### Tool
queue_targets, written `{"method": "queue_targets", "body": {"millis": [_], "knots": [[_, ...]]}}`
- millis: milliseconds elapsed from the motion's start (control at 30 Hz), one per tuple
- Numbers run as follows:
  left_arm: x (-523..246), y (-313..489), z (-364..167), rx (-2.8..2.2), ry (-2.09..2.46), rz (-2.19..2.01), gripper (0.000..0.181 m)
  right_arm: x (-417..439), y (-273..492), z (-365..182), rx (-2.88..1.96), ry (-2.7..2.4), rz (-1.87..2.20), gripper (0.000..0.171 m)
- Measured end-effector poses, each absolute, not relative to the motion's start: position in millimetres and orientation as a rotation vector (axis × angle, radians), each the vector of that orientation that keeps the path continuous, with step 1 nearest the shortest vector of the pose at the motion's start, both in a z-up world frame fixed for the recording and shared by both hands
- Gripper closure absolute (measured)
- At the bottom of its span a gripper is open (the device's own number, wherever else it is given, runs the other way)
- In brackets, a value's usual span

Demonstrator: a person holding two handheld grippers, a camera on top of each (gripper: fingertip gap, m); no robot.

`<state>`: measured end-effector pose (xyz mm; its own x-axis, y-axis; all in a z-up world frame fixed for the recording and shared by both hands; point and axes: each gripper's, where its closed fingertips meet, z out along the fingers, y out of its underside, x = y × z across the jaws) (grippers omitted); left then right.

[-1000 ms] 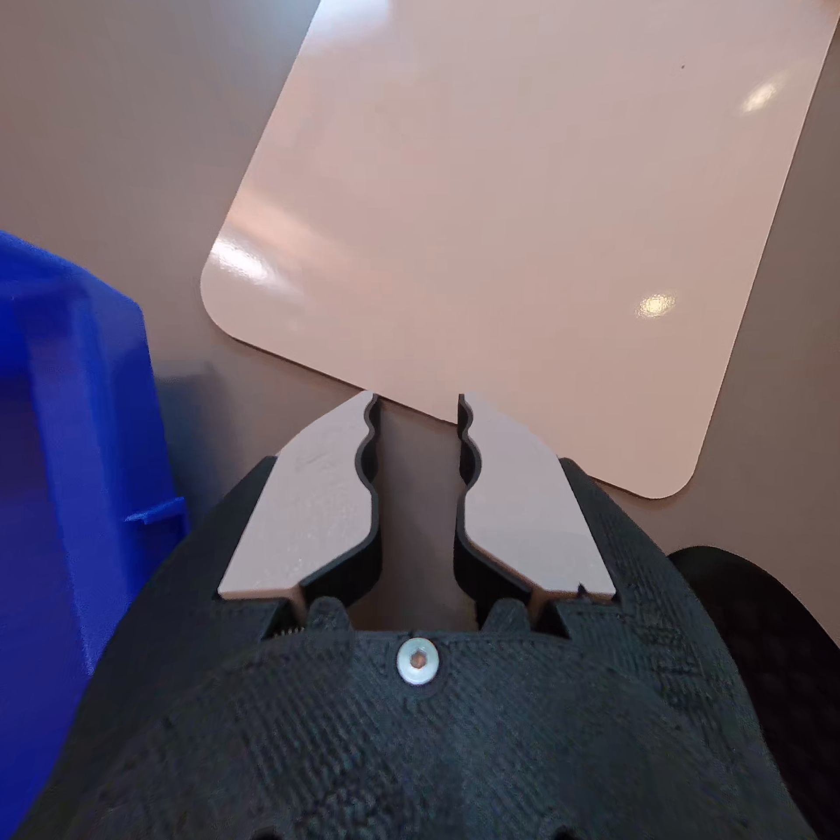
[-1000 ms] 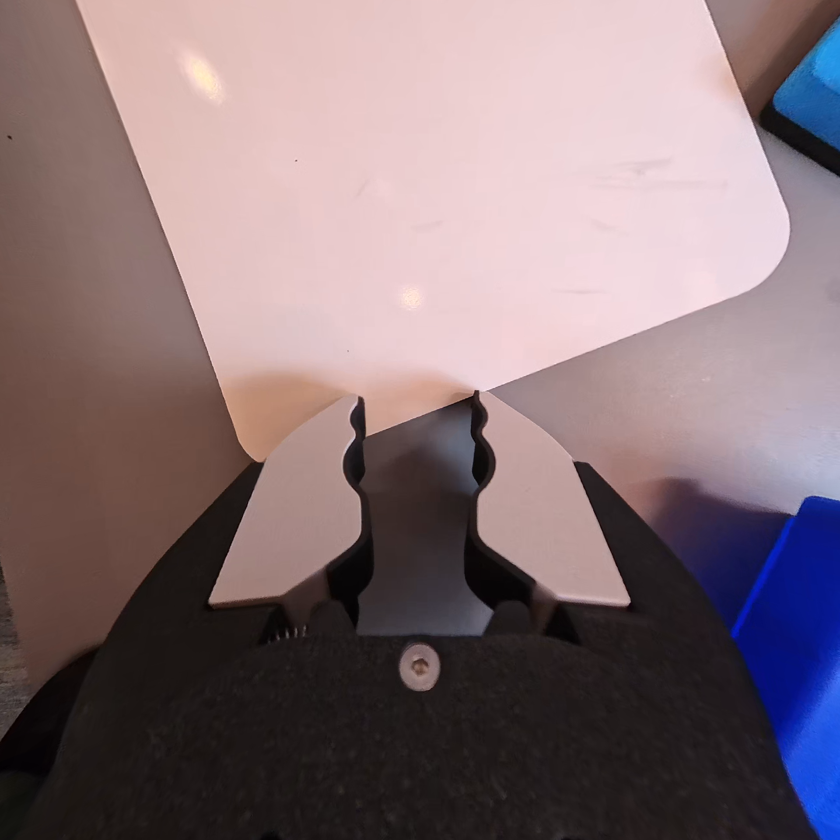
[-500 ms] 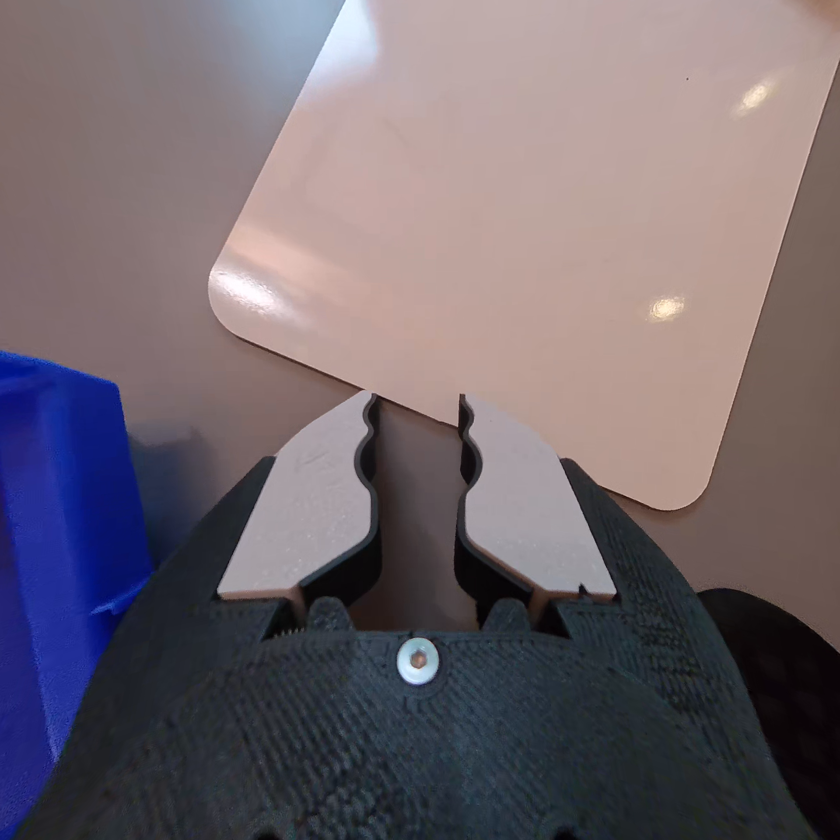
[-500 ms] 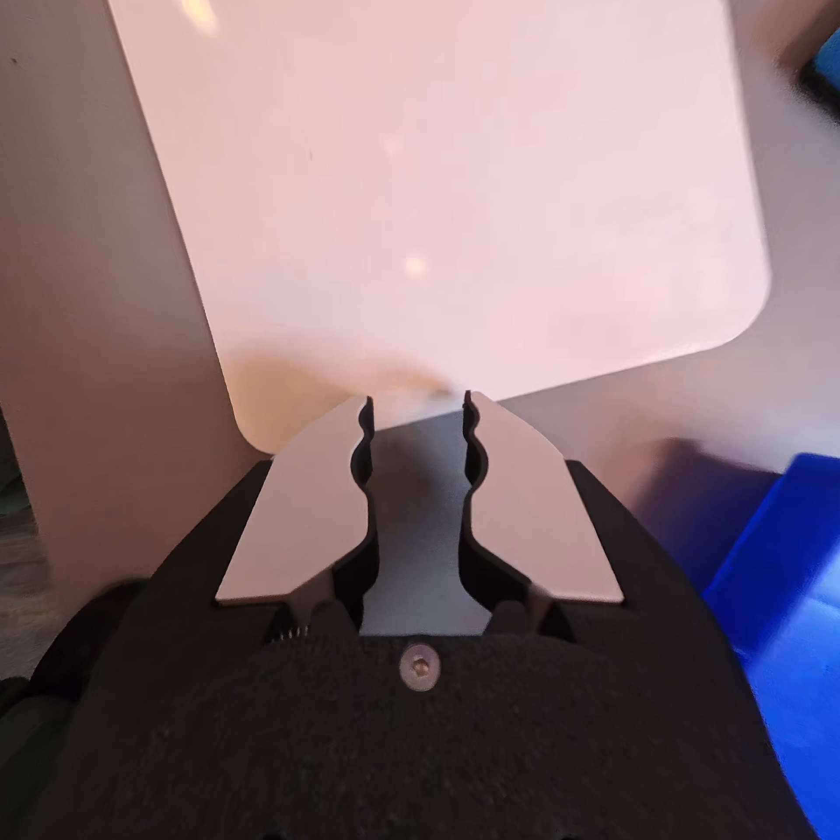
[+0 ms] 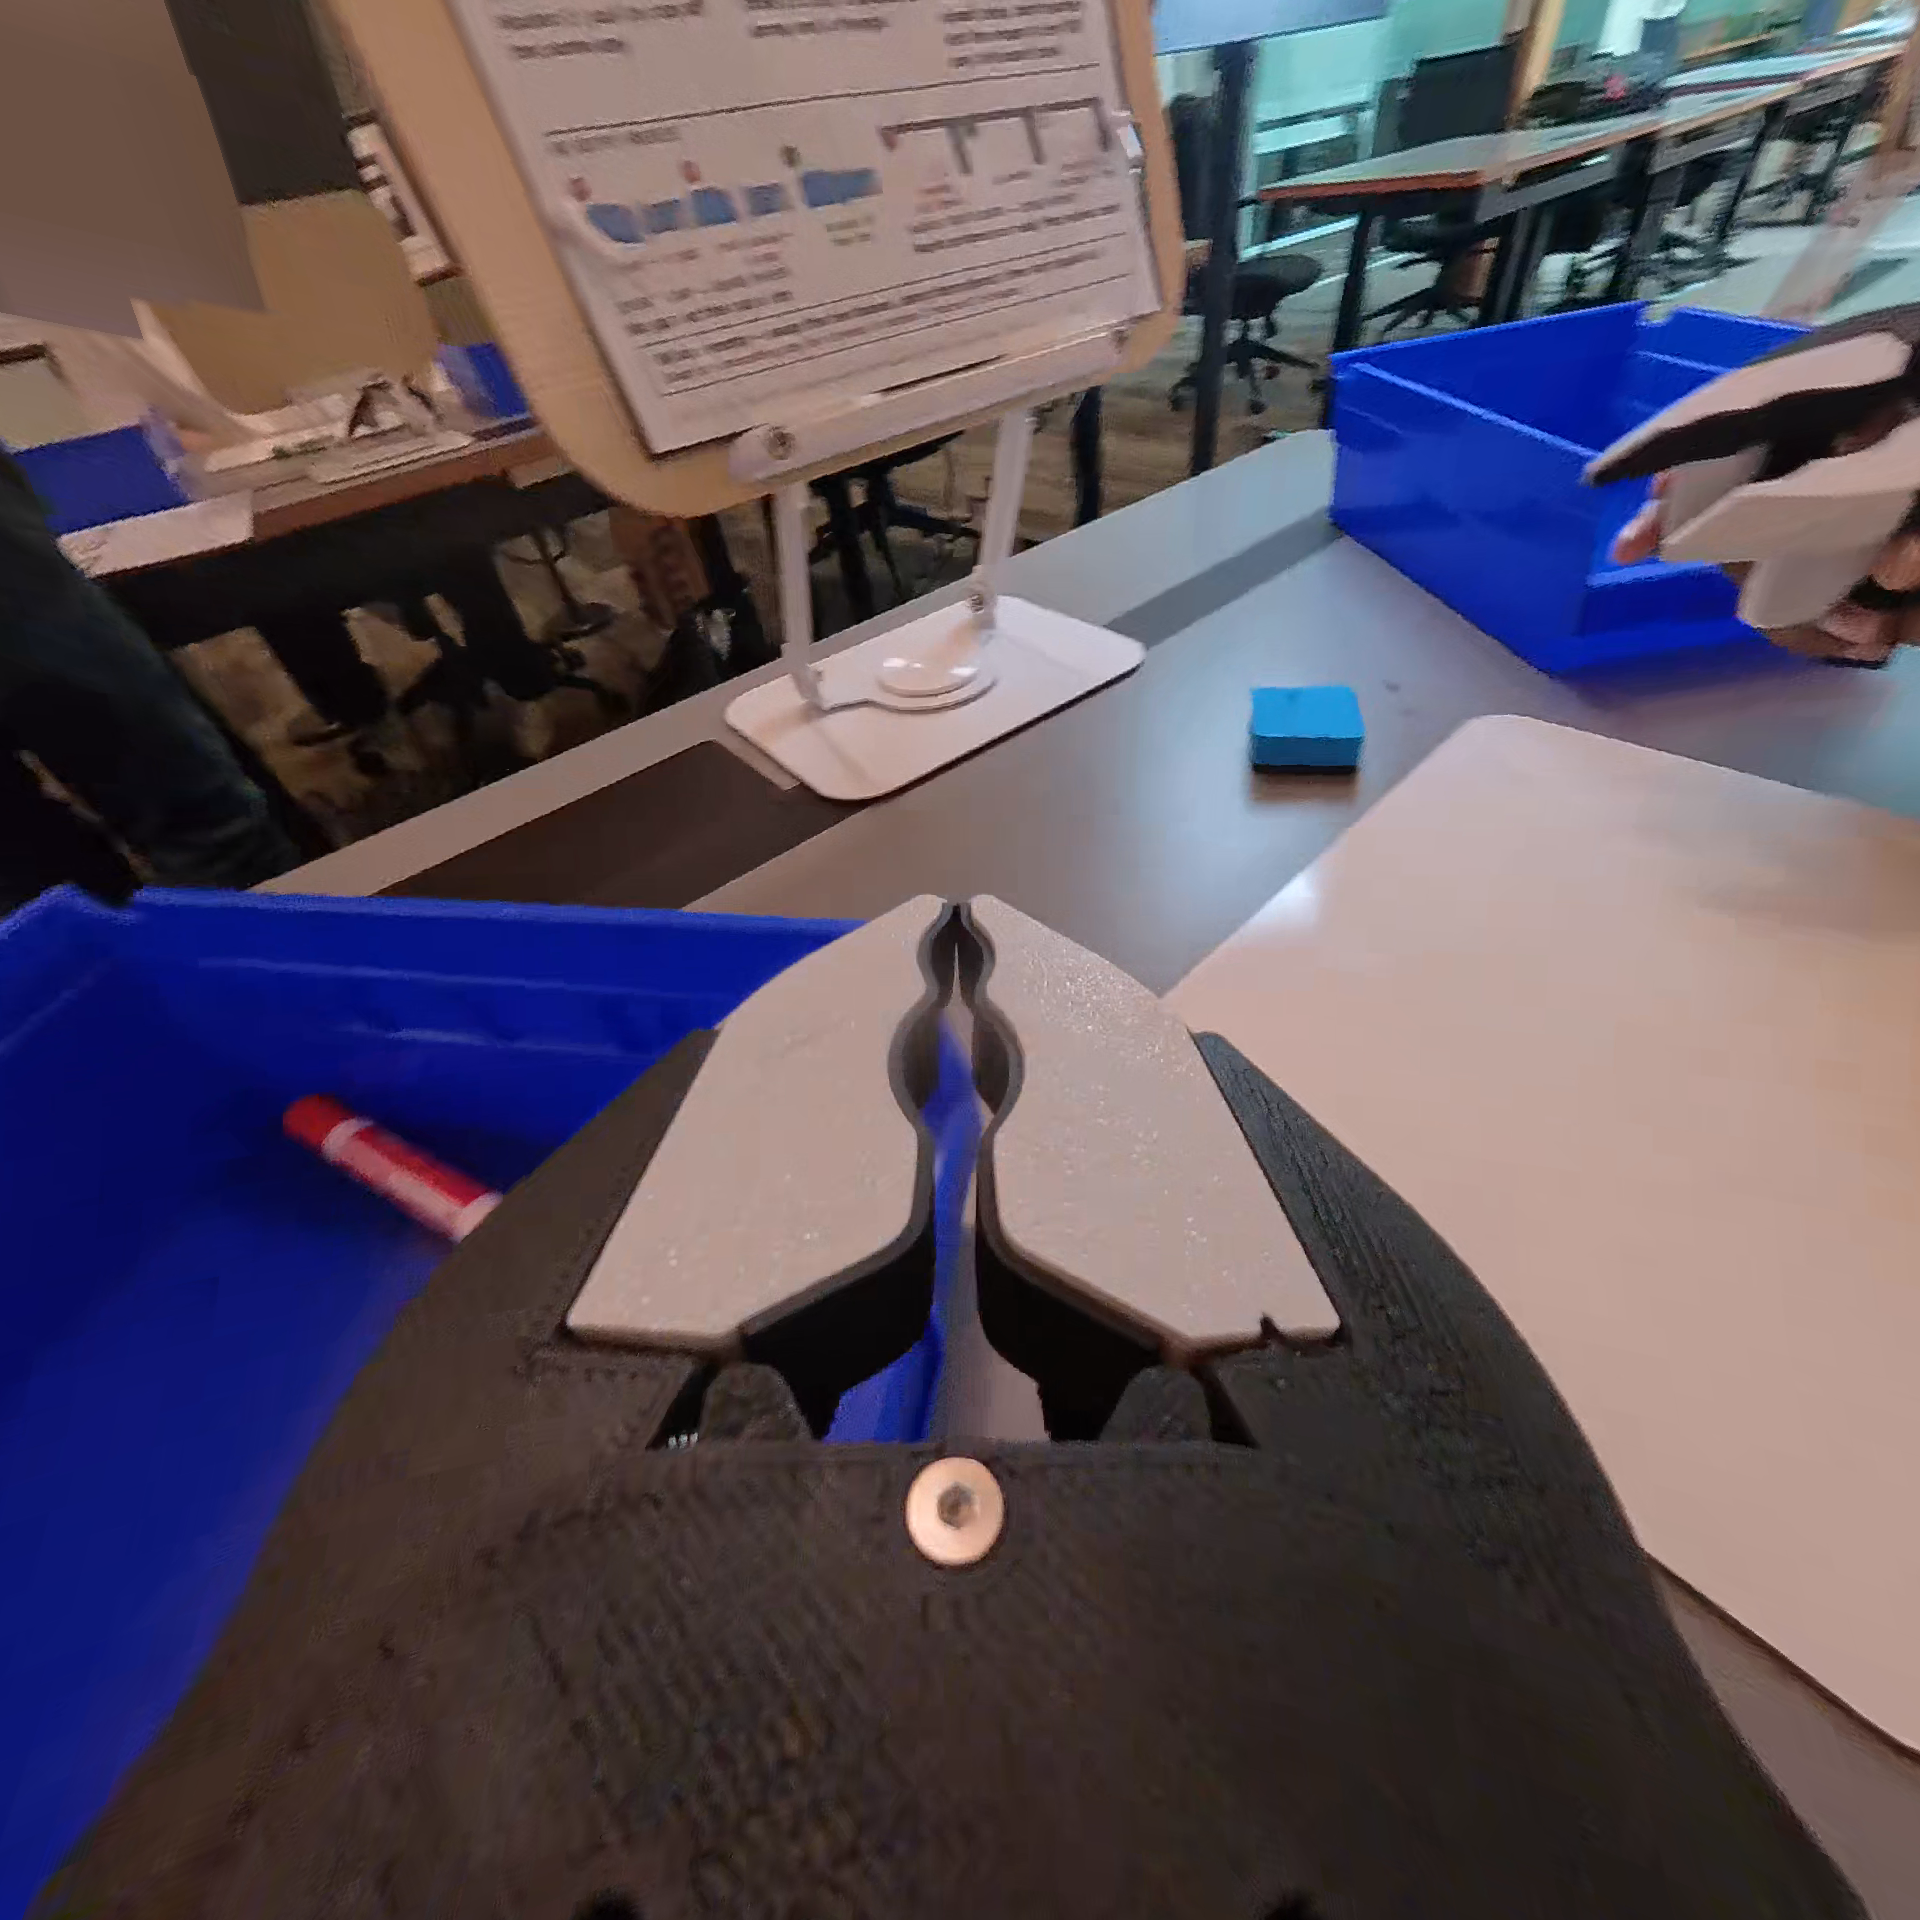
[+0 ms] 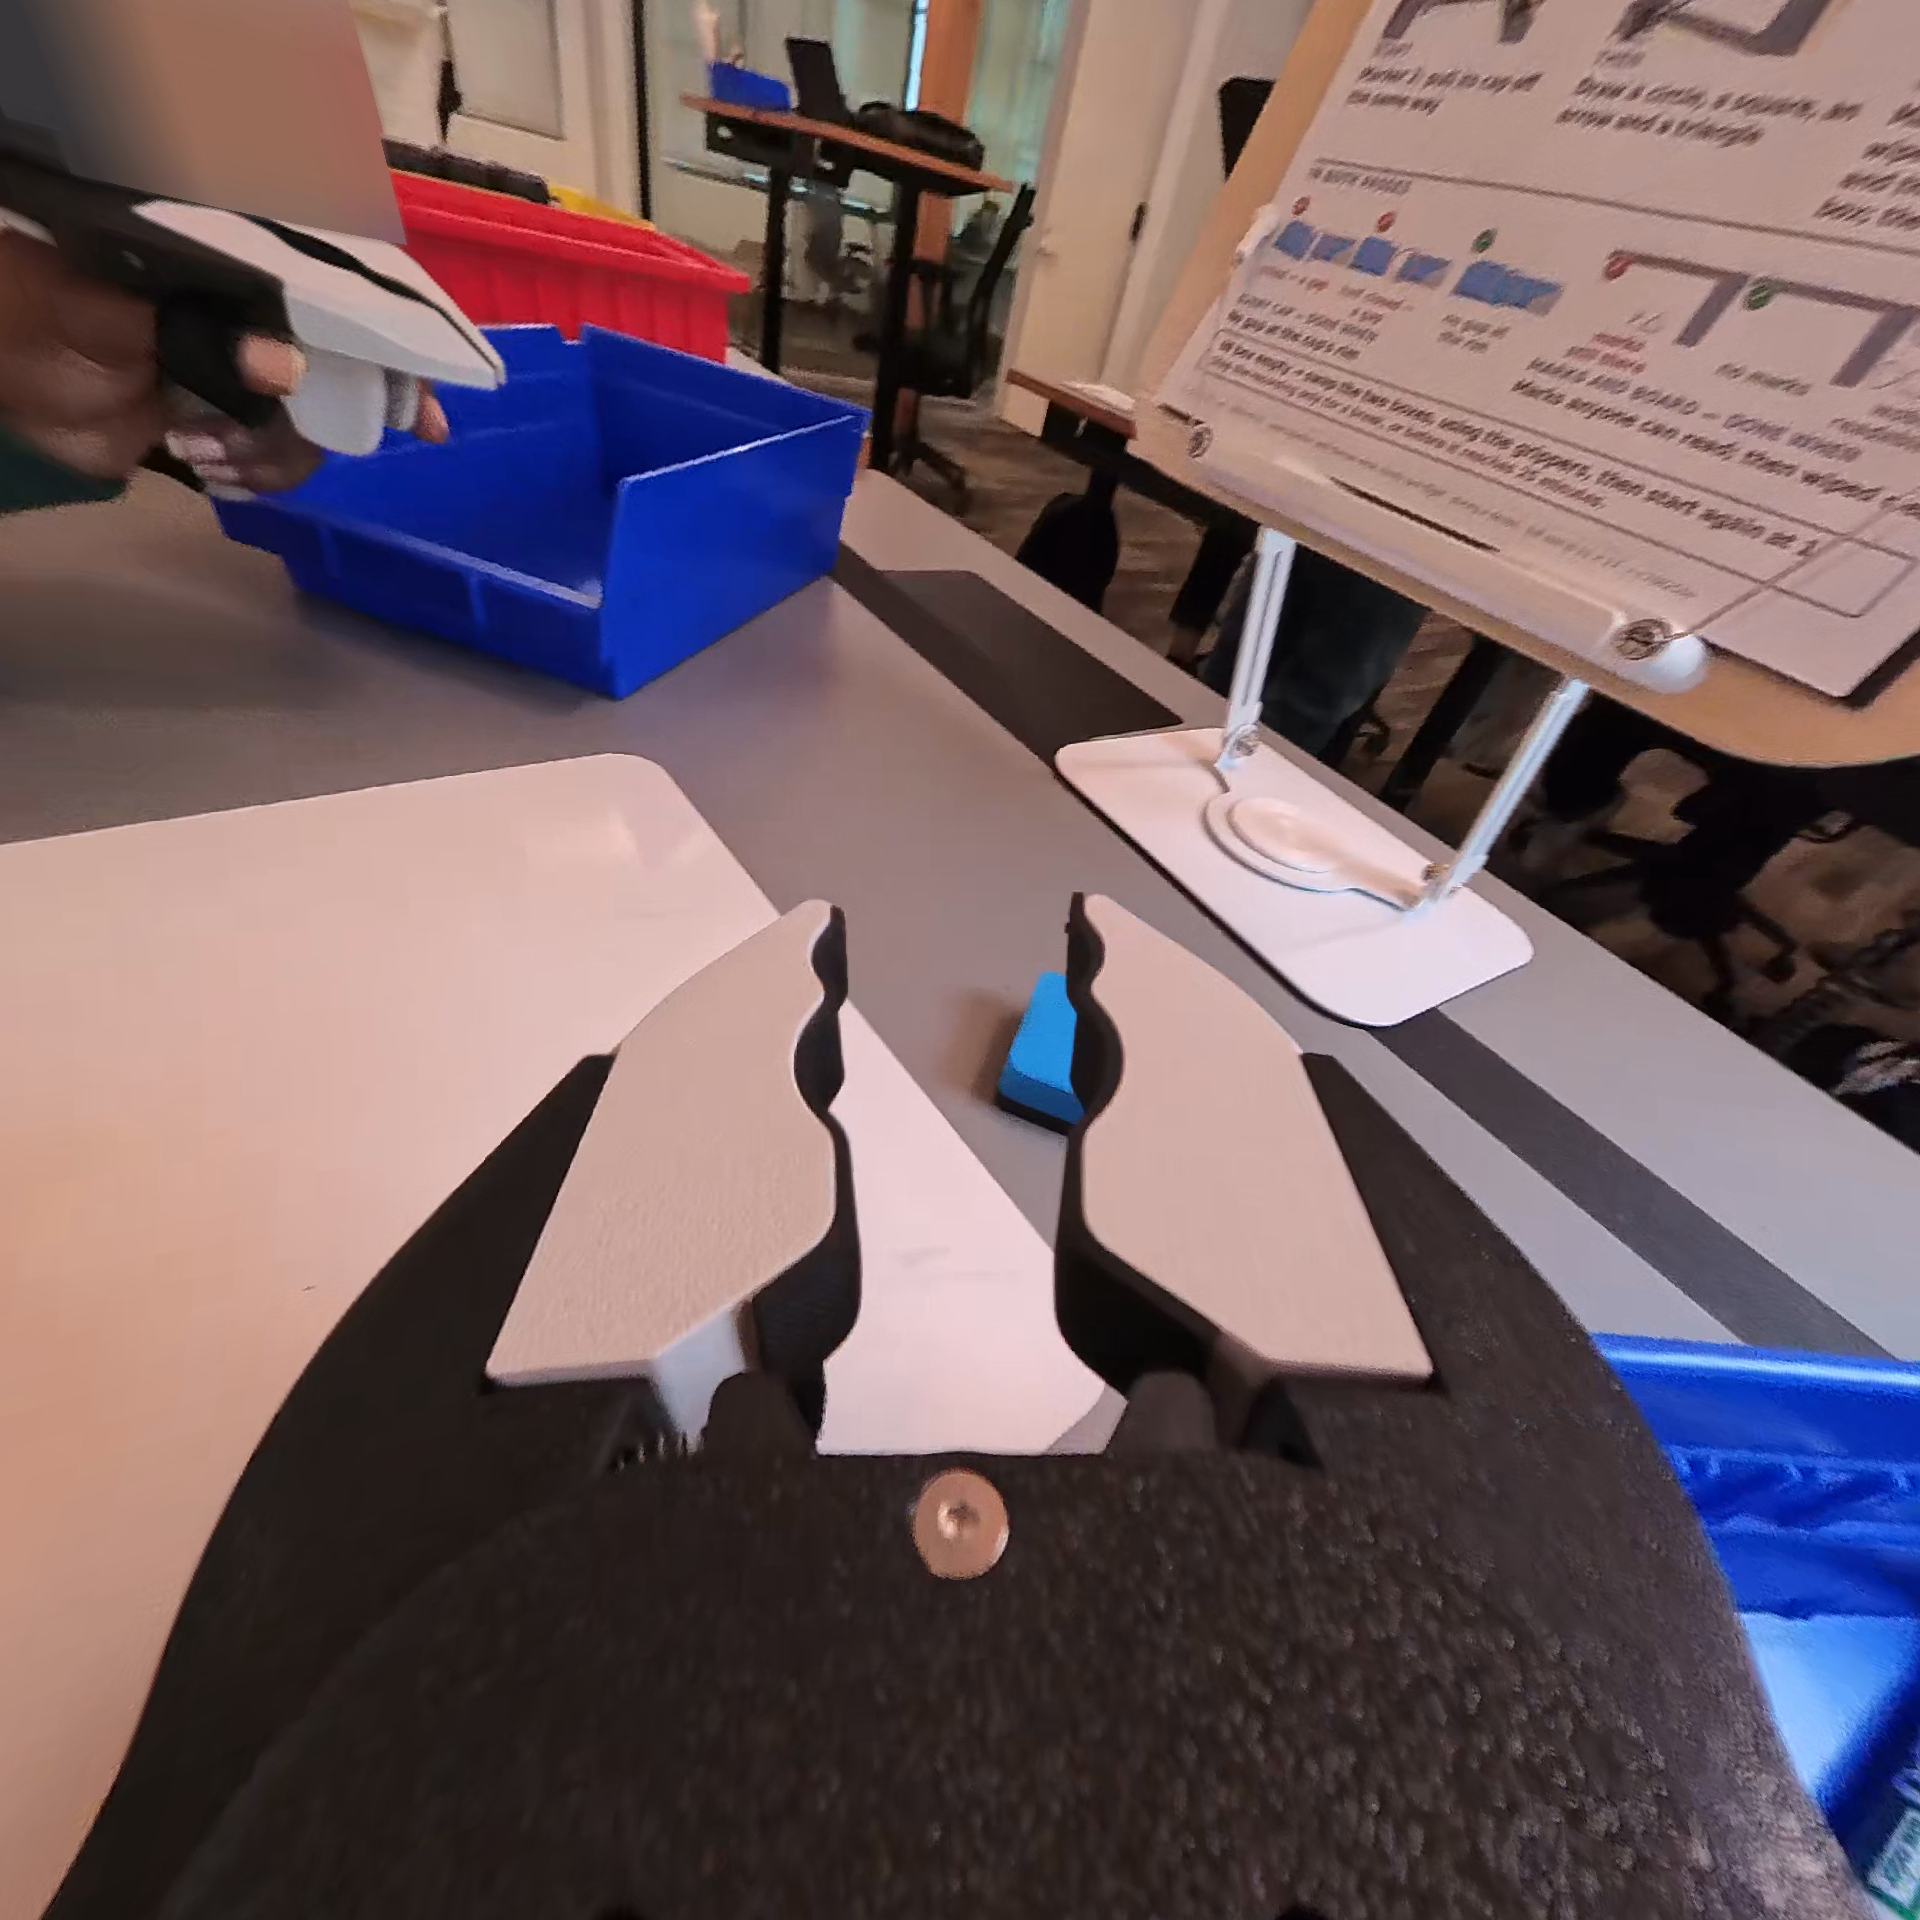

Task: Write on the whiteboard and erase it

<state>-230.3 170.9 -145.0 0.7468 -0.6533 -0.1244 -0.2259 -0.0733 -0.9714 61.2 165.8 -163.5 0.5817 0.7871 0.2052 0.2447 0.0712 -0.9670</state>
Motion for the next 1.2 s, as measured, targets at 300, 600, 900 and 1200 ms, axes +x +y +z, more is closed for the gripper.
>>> {"method": "queue_targets", "body": {"millis": [300, 600, 900, 1200], "knots": [[-318.8, 213.4, -110.5, -1.833, 0.529, -0.137, 0.175, 74.5, 168.9, -144.9, -1.408, -0.81, 0.395, 0.171], [-357.6, 304.4, -204.0, -2.495, 0.572, 0.136, 0.157, 76.6, 168.4, -151.1, -1.431, -0.811, 0.393, 0.166], [-362.3, 313.3, -280.3, -2.798, 0.334, -0.065, 0.153, 80.0, 169.1, -155.7, -1.483, -0.837, 0.383, 0.163], [-364.2, 309.4, -190.4, -2.383, 0.487, 0.11, 0.16, 70.6, 157.9, -144.3, -1.441, -0.842, 0.458, 0.162]]}}
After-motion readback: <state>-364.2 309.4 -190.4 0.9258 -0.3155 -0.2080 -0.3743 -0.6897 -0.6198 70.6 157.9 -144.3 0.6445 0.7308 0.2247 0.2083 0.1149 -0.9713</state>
